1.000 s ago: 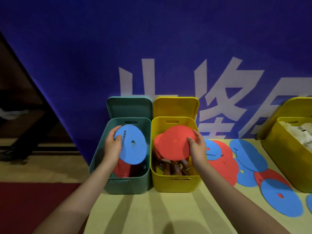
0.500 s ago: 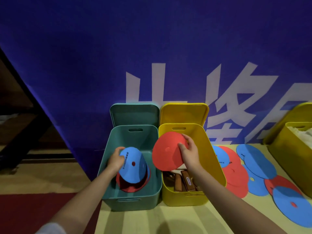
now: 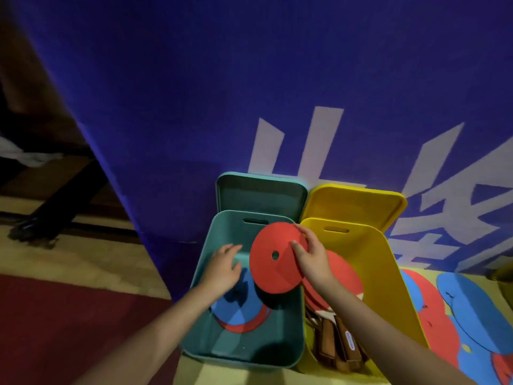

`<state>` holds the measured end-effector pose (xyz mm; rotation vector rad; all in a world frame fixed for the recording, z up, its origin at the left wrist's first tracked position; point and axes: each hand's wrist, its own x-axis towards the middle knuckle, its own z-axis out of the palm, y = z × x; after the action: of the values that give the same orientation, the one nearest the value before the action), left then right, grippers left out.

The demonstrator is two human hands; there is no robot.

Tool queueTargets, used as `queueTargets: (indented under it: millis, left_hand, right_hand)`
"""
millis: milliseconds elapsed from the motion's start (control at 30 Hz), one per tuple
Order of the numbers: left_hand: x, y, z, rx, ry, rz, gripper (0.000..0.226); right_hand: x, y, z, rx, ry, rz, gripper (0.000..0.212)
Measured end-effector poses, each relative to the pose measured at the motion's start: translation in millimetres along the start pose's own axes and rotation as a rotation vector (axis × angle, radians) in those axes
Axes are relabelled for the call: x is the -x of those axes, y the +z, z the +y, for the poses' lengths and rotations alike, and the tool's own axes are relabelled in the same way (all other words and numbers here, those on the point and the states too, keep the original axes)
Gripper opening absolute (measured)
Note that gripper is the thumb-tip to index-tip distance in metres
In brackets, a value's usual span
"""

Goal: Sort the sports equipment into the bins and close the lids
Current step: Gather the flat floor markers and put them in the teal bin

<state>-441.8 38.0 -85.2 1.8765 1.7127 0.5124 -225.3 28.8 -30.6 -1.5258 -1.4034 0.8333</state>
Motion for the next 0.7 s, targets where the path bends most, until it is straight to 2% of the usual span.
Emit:
queueTargets:
  millis: [100,167,233,333,400,467,533,633,700]
  left_hand:
    - [10,-32,-5,0.004,0.174,0.283,0.044]
    - [12,-43,-19,-0.018,0.108,0.353,0.046]
    - [14,-43,-33,0.027,-0.005,0.323,0.047]
    - [22,-35,-44,0.176,-0.076,0.272,0.038]
    - [23,-32,-45,0.22,-0.087,0.306,0.041]
    - [22,-30,-43,0.245,-0.082,0.319,0.04]
    - [22,-26,-42,0.287,-0.083,0.336,0.037]
    - [20,-23,-45,0.328,-0.087,0.362,0.038]
    - [19,-22,-48,0.344,-0.085,0.372,0.038]
  right_hand:
    - [-9,30,2,0.202,-0.057,-0.137,0.037]
    - [-13,54,4,0.307,-0.077,-0.254,0.039]
    - [-15,77,10,0.303,-0.065,-0.353,0.041]
    - [-14,105,23,0.29,-0.017,-0.448,0.042]
    - [-10,119,37,0.283,0.031,-0.447,0.042]
    - [-9,125,51,0.293,0.102,-0.369,0.044]
    - [-13,127,65,0.403,0.137,-0.334,0.048]
    - [-17,130,83,0.623,0.171,-0.421,0.062]
    - [-14,138,91,0.66,0.189,-0.474,0.065]
